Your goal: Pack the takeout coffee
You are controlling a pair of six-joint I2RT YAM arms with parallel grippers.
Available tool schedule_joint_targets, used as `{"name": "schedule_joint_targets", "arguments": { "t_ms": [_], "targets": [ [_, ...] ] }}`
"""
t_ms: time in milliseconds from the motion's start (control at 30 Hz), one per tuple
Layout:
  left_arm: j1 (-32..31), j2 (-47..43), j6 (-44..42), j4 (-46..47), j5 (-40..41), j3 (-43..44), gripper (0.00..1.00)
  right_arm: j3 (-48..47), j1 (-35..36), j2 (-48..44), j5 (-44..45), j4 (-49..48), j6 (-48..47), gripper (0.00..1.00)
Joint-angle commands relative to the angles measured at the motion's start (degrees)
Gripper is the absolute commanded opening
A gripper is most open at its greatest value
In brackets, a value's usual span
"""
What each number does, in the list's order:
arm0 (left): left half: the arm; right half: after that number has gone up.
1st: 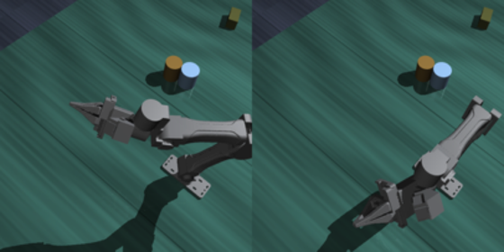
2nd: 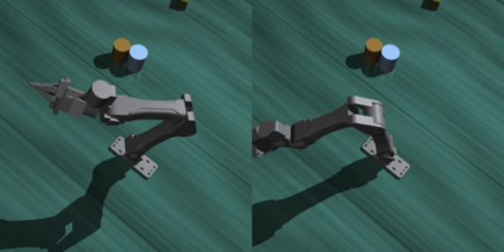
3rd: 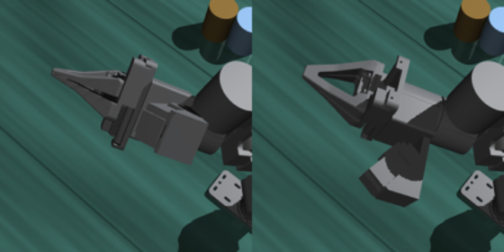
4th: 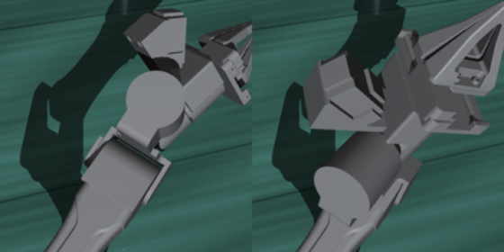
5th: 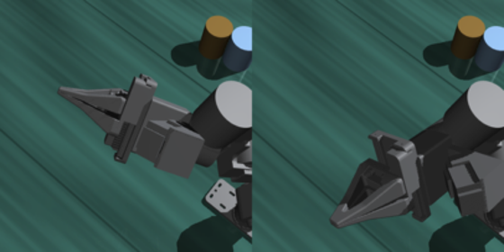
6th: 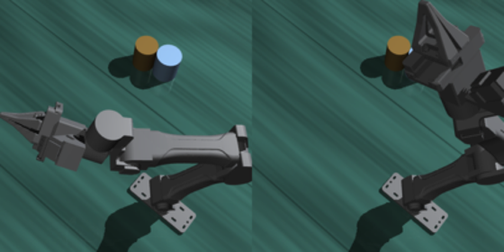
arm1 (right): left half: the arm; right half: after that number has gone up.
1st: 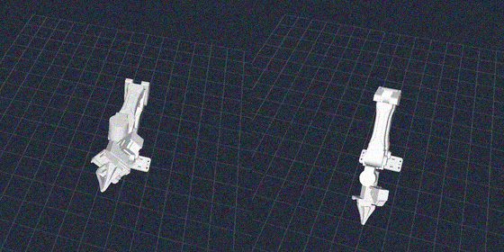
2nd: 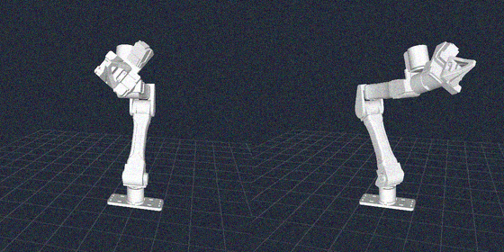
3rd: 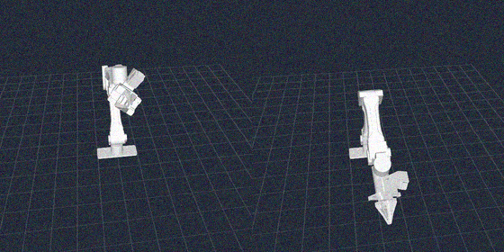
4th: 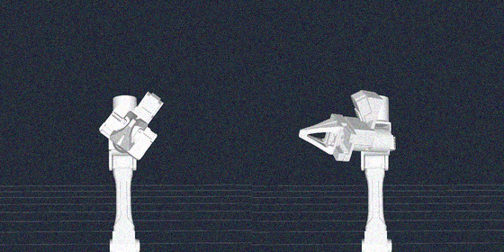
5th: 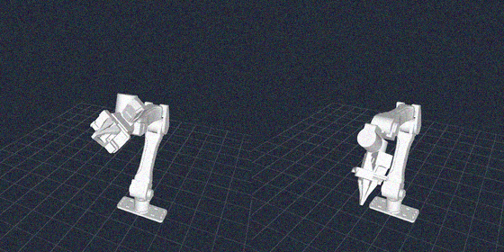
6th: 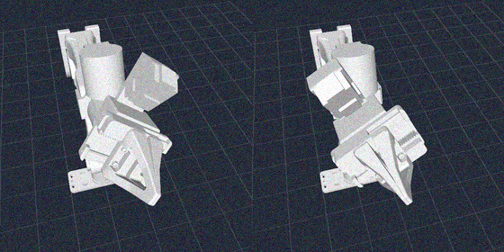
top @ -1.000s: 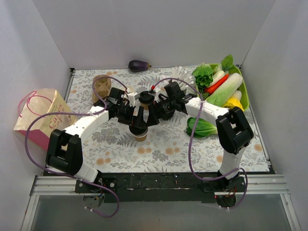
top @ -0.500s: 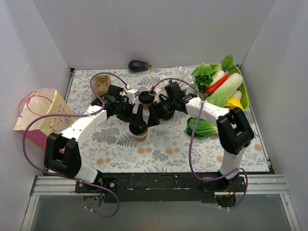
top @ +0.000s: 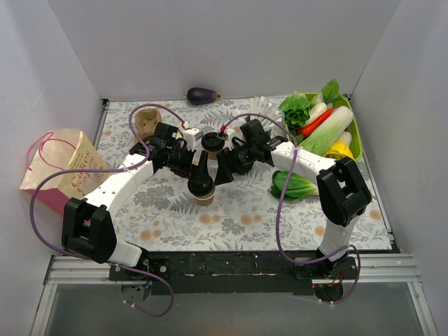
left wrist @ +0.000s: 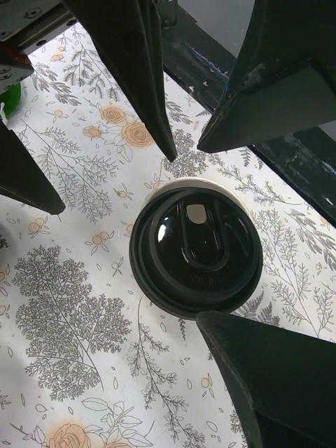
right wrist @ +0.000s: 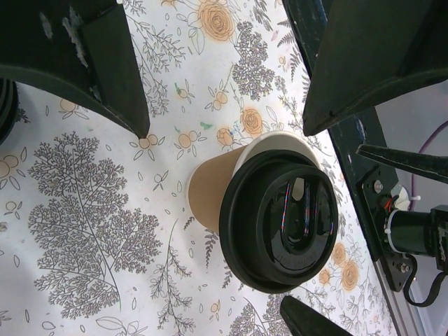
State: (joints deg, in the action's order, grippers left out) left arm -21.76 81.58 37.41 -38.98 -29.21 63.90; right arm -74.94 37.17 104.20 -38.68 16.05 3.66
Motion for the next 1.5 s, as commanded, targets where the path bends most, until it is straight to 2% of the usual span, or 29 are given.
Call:
{"name": "schedule_joint_targets", "arguments": {
  "t_ms": [0, 533, 833, 967, 1067, 1167, 1267, 1467],
  "targets": [
    [0.1, -1.2, 0.3, 0.2, -2.3, 0.9, 0.98, 1.3, 0.1, -3.5, 0.3, -0.8, -0.9, 0.98],
    [0.2, -0.9, 1.6, 0.4, -8.3, -1.4, 0.98, 1.5, -0.5, -3.0, 0.1, -1.6, -0.6, 0.98],
    [0.1, -1.1, 2.1, 0.8, -7.7, -1.0, 0.97, 1.5, -0.6, -2.8, -0.7, -1.8, -0.5, 0.98],
    [1.4, -2.8, 1.4, 0.8, -6.3, 3.5, 0.97, 2.1, -0.6, -2.9, -5.3, -3.9, -0.1, 0.98],
    [4.1, -6.2, 3.9, 4.1, -6.0, 2.3, 0.98, 3.0, -0.6, -2.6, -11.0, -5.9, 2.1, 0.98],
    [8.9, -5.2, 7.6, 3.1, -11.2, 0.4, 0.98, 3.6, -0.4, -2.1, -13.9, -7.5, 3.8, 0.98],
    [13.1, -0.5, 9.0, 0.0, -19.2, -1.5, 0.98, 3.6, -0.4, -1.0, -14.8, -7.7, 4.4, 0.98],
    [14.3, -0.5, 10.1, 4.9, -29.3, -7.9, 0.98, 4.1, -0.4, 1.4, -19.8, -11.2, 8.6, 0.98]
  ]
}}
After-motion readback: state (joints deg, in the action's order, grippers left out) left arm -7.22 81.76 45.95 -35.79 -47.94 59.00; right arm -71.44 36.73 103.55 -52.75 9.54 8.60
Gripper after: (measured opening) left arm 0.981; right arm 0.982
